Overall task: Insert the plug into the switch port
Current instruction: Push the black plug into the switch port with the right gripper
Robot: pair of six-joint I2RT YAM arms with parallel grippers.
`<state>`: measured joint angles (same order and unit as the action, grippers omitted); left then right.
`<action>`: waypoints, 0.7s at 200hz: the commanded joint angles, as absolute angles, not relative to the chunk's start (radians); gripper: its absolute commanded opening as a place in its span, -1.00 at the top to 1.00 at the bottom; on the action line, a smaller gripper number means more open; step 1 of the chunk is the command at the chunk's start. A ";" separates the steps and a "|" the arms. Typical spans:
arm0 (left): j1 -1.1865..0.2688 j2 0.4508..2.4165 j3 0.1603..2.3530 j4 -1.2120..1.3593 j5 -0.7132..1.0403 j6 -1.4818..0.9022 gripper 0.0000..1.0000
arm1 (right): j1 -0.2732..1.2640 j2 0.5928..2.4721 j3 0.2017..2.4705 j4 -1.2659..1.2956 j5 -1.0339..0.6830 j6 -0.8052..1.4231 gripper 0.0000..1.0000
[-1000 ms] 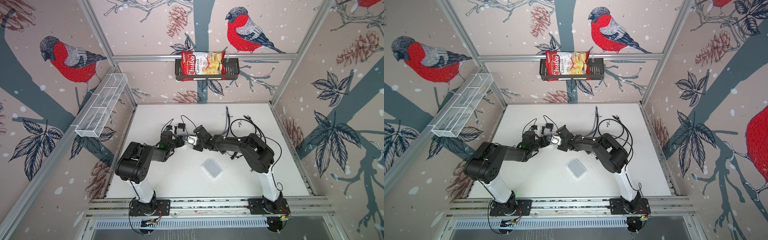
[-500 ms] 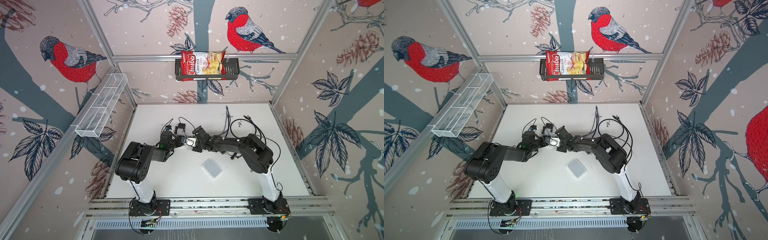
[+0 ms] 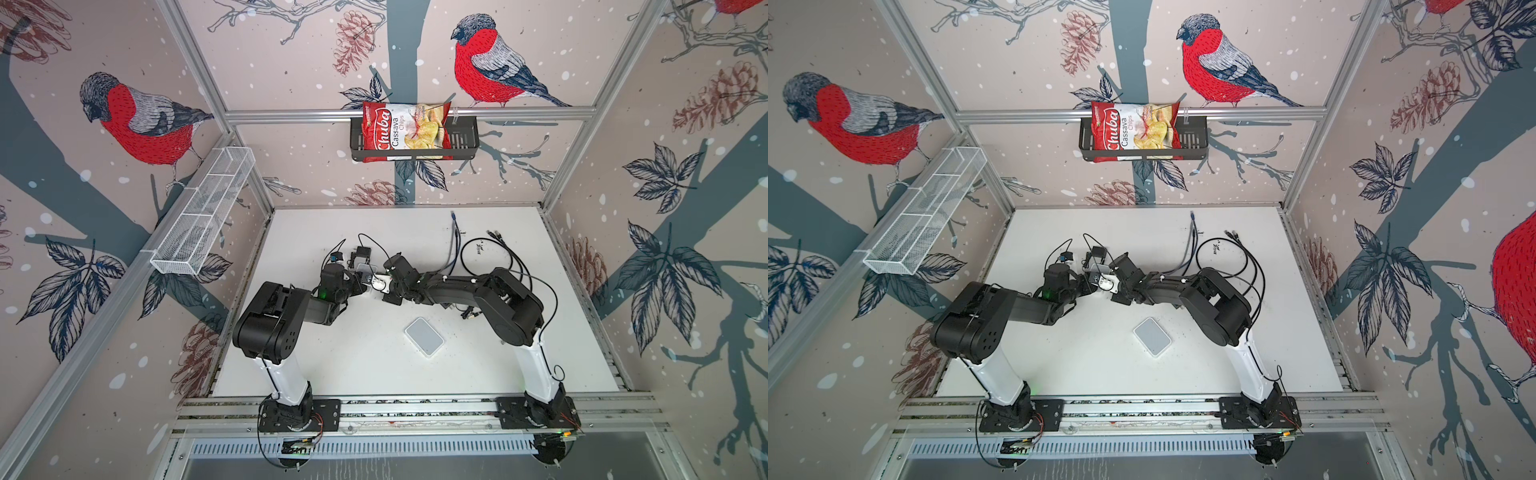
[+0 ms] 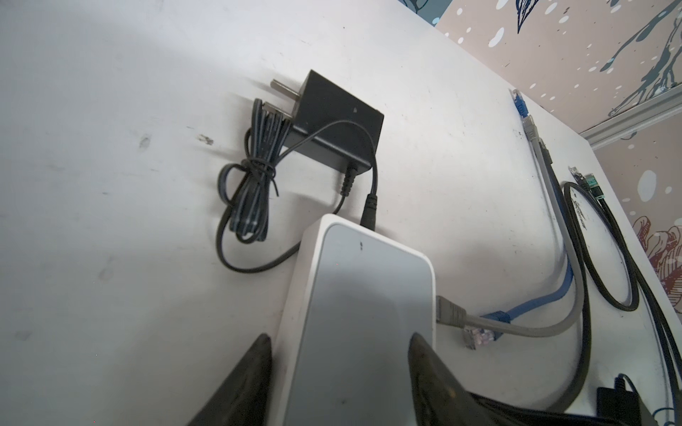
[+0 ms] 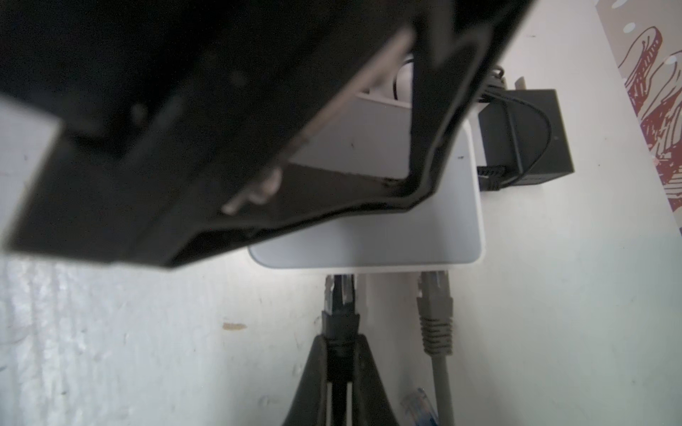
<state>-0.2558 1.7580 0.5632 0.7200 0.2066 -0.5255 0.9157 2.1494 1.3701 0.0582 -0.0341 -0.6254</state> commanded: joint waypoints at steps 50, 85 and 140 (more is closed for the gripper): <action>-0.284 1.763 0.564 0.787 0.402 -0.547 -0.14 | 0.940 2.163 1.404 0.324 -0.165 -0.641 1.00; -0.301 1.772 0.566 0.819 0.436 -0.544 -0.14 | 0.947 2.159 1.410 0.360 -0.233 -0.684 1.00; -0.315 1.757 0.570 0.830 0.466 -0.519 -0.13 | 0.968 2.185 1.462 0.273 -0.277 -0.779 1.00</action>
